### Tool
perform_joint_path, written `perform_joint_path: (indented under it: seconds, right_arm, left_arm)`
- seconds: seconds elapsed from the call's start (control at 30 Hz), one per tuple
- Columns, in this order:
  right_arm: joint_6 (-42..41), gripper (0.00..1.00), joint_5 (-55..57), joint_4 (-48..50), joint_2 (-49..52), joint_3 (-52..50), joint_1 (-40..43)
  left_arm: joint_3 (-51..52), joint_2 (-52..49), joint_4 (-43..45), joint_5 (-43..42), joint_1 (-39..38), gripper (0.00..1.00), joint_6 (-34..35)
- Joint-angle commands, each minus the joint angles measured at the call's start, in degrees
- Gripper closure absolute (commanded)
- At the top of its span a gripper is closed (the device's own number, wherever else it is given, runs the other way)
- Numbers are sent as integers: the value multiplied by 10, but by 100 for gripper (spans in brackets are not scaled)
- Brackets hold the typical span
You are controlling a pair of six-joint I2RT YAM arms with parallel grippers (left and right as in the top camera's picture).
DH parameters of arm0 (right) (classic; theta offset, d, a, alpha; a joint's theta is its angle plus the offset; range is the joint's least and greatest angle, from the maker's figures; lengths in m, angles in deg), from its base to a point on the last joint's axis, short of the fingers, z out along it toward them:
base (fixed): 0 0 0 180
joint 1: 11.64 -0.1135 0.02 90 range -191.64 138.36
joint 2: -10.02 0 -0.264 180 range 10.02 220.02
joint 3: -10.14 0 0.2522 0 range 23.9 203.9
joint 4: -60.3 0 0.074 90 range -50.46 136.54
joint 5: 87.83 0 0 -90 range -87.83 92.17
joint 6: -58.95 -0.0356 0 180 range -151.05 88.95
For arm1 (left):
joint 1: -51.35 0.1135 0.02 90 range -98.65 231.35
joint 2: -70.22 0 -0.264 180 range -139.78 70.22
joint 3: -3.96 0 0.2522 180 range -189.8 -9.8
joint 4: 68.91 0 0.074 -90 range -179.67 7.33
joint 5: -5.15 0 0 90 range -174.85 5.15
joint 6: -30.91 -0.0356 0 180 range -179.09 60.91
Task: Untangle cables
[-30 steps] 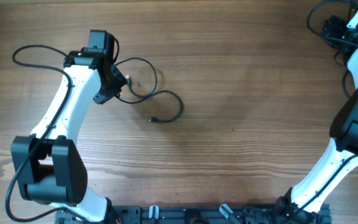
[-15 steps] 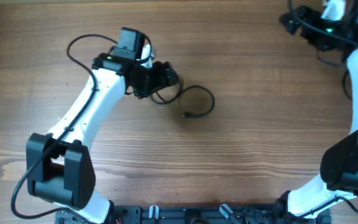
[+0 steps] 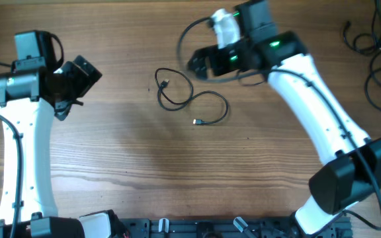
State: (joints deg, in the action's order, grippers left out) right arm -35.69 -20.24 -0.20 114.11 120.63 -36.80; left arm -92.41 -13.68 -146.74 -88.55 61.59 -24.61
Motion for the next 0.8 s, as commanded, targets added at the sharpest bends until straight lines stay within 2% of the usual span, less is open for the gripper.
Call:
perform_joint_path:
  seconds: [0.0,0.1,0.17,0.27,0.4,0.5,0.57,0.63,0.77]
  right_arm:
    - [115,1,103,10,43,-7,-72]
    - [253,5,90,9,94,-7,-119]
    - [318,4,17,5,119,-7,-134]
    - [370,4,19,10,162,-7,-147]
    - [374,7,21,30,206,-7,-148]
    - [374,12,63,59,233,-7,-148]
    - [356,19,87,74,240,-7,-148]
    - [329,31,91,85,240,-7,-148]
    - [329,38,109,110,252,-25,-148]
  left_arm:
    - [10,-4,-3,11,24,0,9]
    - [10,-5,-3,18,32,0,7]
    - [10,-5,-3,19,32,0,5]
    - [10,-5,-5,19,32,0,5]
    - [10,-5,-14,21,32,0,3]
    - [10,-5,-14,21,32,0,3]
    - [10,-5,-18,21,32,0,3]
    - [10,-5,-18,21,31,0,3]
    - [10,-5,-23,21,31,0,3]
